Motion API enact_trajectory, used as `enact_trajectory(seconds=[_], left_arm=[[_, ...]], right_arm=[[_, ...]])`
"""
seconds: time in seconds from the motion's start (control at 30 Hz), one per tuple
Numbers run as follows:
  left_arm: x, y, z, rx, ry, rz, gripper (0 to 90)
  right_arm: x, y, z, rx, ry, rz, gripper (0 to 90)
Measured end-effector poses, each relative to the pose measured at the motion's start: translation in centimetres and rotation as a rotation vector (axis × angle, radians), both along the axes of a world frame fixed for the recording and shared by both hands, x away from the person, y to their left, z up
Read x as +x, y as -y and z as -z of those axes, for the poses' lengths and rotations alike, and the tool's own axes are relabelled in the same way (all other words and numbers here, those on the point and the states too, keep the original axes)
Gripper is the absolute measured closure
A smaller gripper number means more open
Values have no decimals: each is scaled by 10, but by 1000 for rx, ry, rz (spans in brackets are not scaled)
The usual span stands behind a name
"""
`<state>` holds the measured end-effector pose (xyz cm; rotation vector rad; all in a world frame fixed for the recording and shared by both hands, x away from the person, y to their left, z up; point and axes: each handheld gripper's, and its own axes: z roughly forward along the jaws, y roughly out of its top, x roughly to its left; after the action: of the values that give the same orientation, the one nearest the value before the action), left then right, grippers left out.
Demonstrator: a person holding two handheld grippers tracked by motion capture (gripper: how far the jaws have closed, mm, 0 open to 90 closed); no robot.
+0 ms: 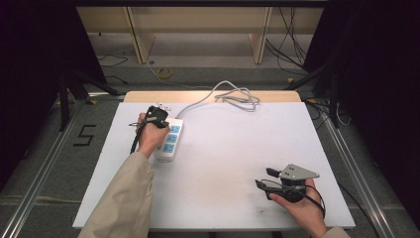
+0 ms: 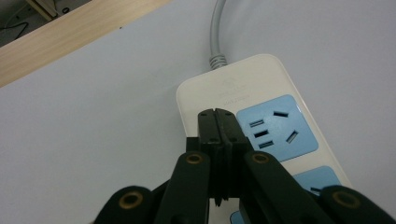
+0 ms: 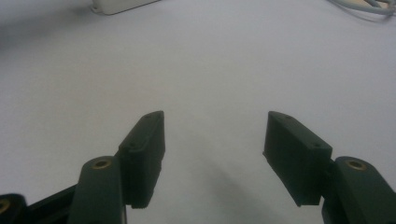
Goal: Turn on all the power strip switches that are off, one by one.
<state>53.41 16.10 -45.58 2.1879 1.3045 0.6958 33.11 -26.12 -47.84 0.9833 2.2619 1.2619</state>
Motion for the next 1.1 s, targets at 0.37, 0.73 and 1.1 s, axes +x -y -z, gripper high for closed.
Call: enact_trajectory(seconds=[0.37,0.73,1.1], left_arm=[[1,-1,1,-24,-5,-14,899],[1,2,3,17,-5,-7,900],[-6,0,-5,-33,39,-1,898]], right_arm=[[0,0,0,0,1,-1,392],[0,1,1,-1,0,0,392],[0,0,0,-2,2,1,392]])
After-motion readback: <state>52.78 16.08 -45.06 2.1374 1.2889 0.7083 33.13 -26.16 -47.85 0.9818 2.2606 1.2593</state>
